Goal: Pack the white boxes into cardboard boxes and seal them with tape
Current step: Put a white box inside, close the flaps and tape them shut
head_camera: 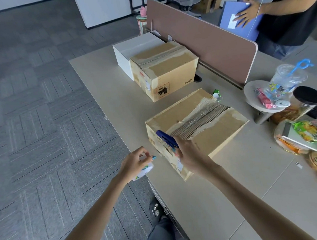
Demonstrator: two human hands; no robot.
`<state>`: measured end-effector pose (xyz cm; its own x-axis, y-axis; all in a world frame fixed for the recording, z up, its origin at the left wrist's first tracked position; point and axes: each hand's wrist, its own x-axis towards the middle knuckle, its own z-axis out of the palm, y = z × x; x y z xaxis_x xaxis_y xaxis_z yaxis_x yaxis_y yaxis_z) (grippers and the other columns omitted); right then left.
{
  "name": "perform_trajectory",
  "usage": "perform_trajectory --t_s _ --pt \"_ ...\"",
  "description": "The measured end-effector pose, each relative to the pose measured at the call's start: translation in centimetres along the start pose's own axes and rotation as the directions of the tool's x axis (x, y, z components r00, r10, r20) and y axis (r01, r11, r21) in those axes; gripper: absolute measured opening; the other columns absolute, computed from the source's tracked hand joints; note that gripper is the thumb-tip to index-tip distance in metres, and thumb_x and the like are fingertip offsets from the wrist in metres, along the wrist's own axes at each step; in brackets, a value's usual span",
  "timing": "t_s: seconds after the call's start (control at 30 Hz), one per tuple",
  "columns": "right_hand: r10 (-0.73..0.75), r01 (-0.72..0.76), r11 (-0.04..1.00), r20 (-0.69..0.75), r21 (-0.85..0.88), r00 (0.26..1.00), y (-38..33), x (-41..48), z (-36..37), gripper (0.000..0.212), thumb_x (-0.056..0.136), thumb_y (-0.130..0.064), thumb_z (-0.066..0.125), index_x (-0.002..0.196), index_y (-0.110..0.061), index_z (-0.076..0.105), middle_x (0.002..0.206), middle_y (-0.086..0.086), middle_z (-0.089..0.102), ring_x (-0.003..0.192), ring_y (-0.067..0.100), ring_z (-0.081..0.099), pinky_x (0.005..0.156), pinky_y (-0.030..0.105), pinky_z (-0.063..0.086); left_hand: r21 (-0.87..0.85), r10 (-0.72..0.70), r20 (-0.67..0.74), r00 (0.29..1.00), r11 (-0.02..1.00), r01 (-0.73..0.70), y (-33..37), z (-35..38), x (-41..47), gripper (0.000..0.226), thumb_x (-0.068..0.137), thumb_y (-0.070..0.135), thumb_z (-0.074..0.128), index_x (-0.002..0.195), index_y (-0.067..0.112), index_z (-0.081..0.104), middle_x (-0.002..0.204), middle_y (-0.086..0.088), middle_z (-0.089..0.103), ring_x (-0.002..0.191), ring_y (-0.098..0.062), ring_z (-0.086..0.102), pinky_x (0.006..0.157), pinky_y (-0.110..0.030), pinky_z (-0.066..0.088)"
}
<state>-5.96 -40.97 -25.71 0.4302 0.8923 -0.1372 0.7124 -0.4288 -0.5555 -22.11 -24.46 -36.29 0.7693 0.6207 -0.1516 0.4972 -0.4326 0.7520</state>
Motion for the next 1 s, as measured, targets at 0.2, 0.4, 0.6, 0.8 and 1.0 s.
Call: perform_trajectory --t_s 0.2,0.4,0.6,0.8,1.0 --pt "-0.029 0.032 0.924 0.014 -0.381 0.999 -2.0 -1.9 0.8 0.031 0.099 -0.007 0.042 0.129 -0.009 0.043 0.112 0.013 0.066 0.101 0.034 0.065 0.08 0.039 0.047 0.041 0.0 0.012 1.0 0.999 -0.001 0.6 -0.8 0.3 0.02 0.099 0.039 0.052 0.081 0.031 0.057 0.081 0.013 0.07 0.067 0.003 0.066 0.053 -0.027 0.048" --pt "-0.068 0.053 0.93 -0.029 -0.363 0.997 -3.1 -2.8 1.7 0.028 0.071 0.007 0.066 0.098 0.002 0.061 0.079 0.02 0.066 0.069 0.039 0.068 0.056 0.035 0.045 0.157 -0.003 -0.007 1.0 0.988 0.004 0.7 -1.1 0.2 0.033 0.086 0.064 0.035 0.083 0.036 0.054 0.085 0.005 0.075 0.079 -0.013 0.072 0.065 -0.038 0.057" --pt "0.004 0.02 0.892 0.052 -0.452 0.999 -3.6 -2.0 2.2 0.029 0.092 -0.002 0.049 0.121 -0.002 0.05 0.114 0.014 0.063 0.103 0.034 0.062 0.079 0.035 0.043 0.222 -0.022 -0.017 1.0 0.975 0.025 1.1 -0.5 0.6 0.025 0.099 0.04 0.049 0.093 0.02 0.064 0.09 0.0 0.076 0.081 -0.023 0.072 0.068 -0.035 0.054" --pt "0.018 0.03 0.88 0.096 -0.474 0.995 -2.6 -2.1 3.3 0.032 0.095 -0.001 0.044 0.127 -0.005 0.048 0.132 0.013 0.057 0.108 0.032 0.062 0.083 0.035 0.044 0.245 -0.113 -0.075 0.991 0.961 0.128 -0.3 -1.2 0.4 0.024 0.1 0.036 0.05 0.094 0.018 0.064 0.087 -0.003 0.074 0.081 -0.028 0.068 0.065 -0.033 0.046" --pt "-0.094 0.092 0.923 0.013 -0.374 0.995 -3.1 -1.9 3.7 0.032 0.092 0.001 0.045 0.122 -0.005 0.047 0.113 0.016 0.062 0.096 0.037 0.065 0.072 0.041 0.047 0.175 -0.053 -0.088 0.995 0.982 0.068 -0.9 -2.4 -0.7 0.021 0.1 0.038 0.051 0.086 0.024 0.06 0.09 0.002 0.076 0.065 -0.016 0.066 0.053 -0.026 0.044"
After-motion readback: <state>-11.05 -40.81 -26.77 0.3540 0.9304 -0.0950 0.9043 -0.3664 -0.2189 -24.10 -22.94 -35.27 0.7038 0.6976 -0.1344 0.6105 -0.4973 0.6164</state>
